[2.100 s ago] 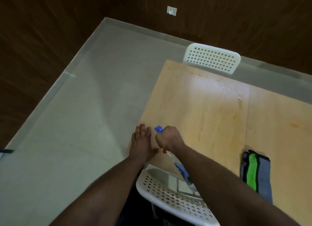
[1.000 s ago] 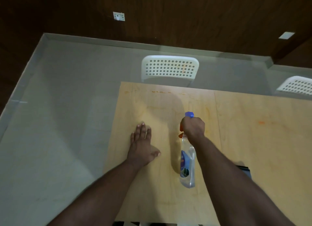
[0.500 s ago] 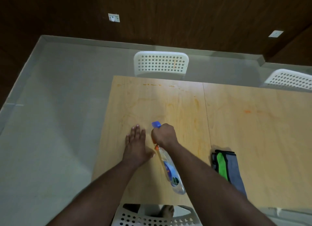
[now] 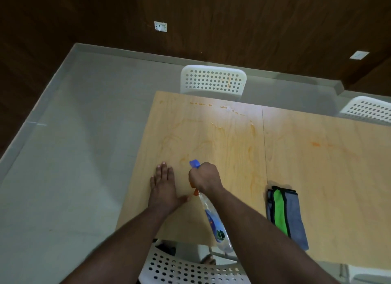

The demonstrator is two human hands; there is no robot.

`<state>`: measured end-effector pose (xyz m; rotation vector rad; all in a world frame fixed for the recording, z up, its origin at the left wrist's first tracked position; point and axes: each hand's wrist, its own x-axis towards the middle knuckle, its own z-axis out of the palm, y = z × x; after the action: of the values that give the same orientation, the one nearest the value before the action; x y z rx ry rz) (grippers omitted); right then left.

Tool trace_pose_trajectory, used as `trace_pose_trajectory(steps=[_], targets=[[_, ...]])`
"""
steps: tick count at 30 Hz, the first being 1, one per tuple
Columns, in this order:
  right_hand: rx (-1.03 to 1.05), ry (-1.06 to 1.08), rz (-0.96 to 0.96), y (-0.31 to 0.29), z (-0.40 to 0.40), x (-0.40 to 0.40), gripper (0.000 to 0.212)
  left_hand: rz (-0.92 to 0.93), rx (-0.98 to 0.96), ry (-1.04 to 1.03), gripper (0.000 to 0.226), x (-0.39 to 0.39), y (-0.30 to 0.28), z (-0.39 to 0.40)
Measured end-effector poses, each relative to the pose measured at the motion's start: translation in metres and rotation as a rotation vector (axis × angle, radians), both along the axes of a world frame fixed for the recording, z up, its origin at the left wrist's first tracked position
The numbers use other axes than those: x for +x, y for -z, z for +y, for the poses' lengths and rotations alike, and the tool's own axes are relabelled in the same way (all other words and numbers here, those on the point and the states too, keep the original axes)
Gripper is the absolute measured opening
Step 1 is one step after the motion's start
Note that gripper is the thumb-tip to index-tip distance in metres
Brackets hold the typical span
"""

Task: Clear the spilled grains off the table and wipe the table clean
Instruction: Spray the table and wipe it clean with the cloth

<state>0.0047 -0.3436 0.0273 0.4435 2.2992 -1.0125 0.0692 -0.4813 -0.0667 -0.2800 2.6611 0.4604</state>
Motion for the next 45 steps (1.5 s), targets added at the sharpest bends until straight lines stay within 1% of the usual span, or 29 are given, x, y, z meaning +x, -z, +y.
trace_pose_trajectory(steps=[5,8,10,12,16,21,25,27,30,32,36,38,41,45], targets=[[-0.008,0.216,-0.014,-0.007,0.043,-0.009,0.016,-0.004,-0.009,0.053,0.135,0.006,-0.005,0.018],[0.006,0.368,0.055,-0.01,0.073,-0.005,0.018,-0.004,-0.002,0.088,0.134,0.007,-0.006,0.035],[0.014,0.408,0.059,-0.011,0.087,-0.001,0.019,-0.009,0.007,0.098,0.135,0.007,-0.005,0.044],[0.014,0.415,0.021,-0.01,0.099,0.006,0.019,-0.017,0.006,0.103,0.135,0.011,-0.004,0.052],[-0.005,0.332,-0.047,-0.005,0.097,0.025,0.016,-0.016,-0.004,0.079,0.135,0.022,-0.001,0.054],[-0.074,0.075,-0.05,-0.007,0.068,0.057,0.014,-0.022,-0.023,0.006,0.132,0.052,-0.004,0.043],[-0.038,-0.147,-0.044,-0.008,0.045,0.081,0.018,-0.02,-0.019,-0.04,0.13,0.071,-0.003,0.038],[-0.033,-0.183,-0.059,-0.009,0.039,0.089,0.018,-0.027,-0.021,-0.055,0.129,0.077,-0.002,0.034],[-0.021,-0.182,-0.063,-0.007,0.035,0.098,0.019,-0.031,-0.009,-0.063,0.128,0.086,-0.003,0.031],[-0.004,-0.146,-0.061,-0.008,0.035,0.1,0.022,-0.031,-0.006,-0.052,0.127,0.088,-0.003,0.027],[0.038,0.036,-0.062,-0.013,0.048,0.094,0.024,-0.038,-0.016,0.005,0.126,0.078,-0.008,0.023],[0.081,0.143,-0.031,-0.012,0.06,0.09,0.022,-0.043,-0.005,0.058,0.125,0.067,-0.01,0.026],[0.101,0.248,0.005,-0.012,0.079,0.086,0.025,-0.027,0.01,0.133,0.122,0.056,-0.016,0.038],[0.085,0.376,-0.056,-0.021,0.101,0.078,0.023,-0.005,0.041,0.25,0.12,0.042,-0.02,0.052]])
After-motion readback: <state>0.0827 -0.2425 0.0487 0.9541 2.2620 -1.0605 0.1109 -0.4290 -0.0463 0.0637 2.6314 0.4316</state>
